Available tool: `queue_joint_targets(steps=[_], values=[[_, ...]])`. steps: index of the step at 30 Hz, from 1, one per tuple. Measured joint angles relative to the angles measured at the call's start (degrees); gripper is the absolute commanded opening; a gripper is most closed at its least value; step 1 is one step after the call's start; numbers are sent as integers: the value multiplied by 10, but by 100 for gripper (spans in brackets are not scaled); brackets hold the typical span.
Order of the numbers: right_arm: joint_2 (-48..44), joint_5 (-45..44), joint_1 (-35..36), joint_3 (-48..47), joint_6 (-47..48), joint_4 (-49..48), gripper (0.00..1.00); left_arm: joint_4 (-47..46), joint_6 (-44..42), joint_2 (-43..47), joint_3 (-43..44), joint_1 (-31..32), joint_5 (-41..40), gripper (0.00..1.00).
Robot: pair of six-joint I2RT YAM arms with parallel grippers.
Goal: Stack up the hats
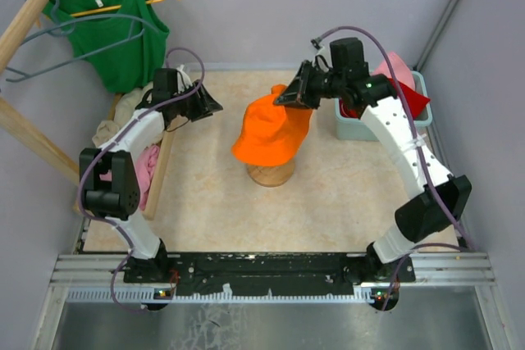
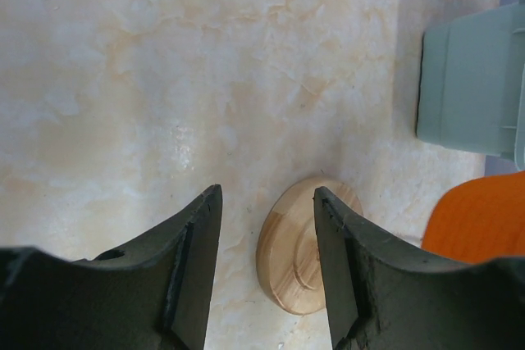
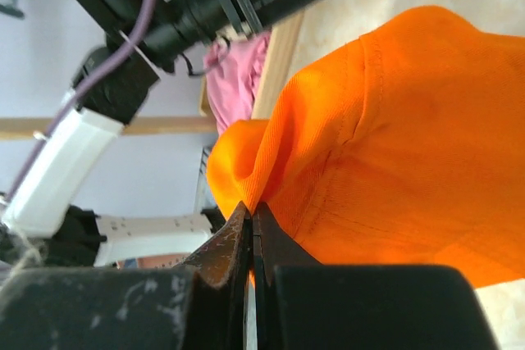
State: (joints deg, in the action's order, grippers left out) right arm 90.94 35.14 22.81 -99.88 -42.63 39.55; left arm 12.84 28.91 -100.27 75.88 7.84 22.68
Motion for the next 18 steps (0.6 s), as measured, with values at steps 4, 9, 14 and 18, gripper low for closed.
queue_joint_targets(steps=[4, 9, 14, 18], values=[[-35, -2, 23, 81, 7, -11, 1, -5, 4, 5, -5, 0, 6, 55], [-46, -8, 34, 145, 18, -12, 39, -10, 9, 27, -37, 0, 16, 55], [-51, -20, 34, 151, 47, -4, 61, -29, 25, 54, -98, 0, 42, 55], [-70, -47, 34, 151, 71, 11, 63, -50, 47, 57, -140, 0, 73, 55]])
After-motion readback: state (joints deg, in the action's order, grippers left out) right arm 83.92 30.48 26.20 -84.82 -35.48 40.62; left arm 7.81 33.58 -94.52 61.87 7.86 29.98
